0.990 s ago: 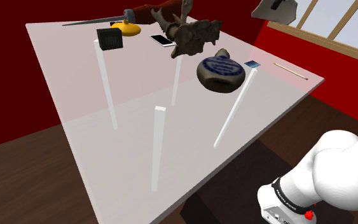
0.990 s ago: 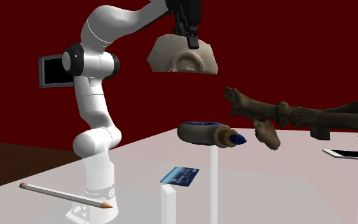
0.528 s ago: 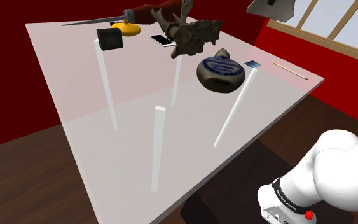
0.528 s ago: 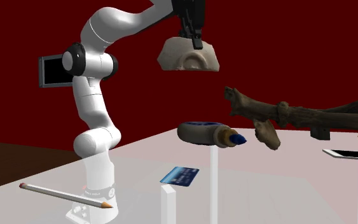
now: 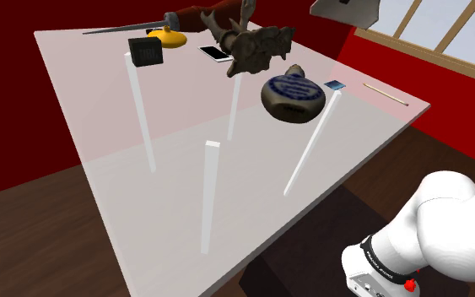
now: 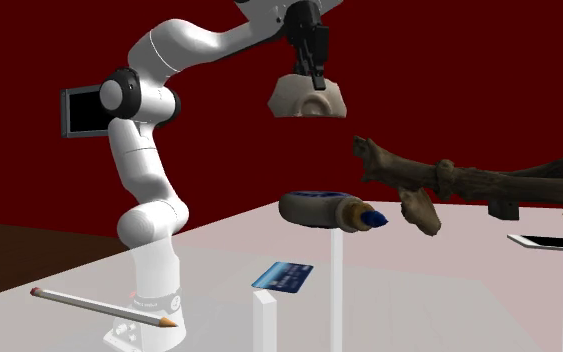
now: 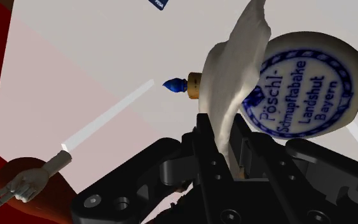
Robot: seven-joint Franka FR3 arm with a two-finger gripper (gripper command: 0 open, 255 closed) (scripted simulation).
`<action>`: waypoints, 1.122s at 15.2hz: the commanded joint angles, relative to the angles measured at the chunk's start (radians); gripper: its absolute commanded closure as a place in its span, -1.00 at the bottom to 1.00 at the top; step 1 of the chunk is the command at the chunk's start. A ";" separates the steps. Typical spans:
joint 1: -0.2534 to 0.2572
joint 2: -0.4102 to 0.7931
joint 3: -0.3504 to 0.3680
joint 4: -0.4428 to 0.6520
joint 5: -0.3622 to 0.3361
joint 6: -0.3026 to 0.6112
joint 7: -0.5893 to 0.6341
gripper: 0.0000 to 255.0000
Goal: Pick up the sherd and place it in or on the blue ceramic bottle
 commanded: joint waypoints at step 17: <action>0.037 -0.097 0.106 -0.260 -0.014 0.124 0.184 1.00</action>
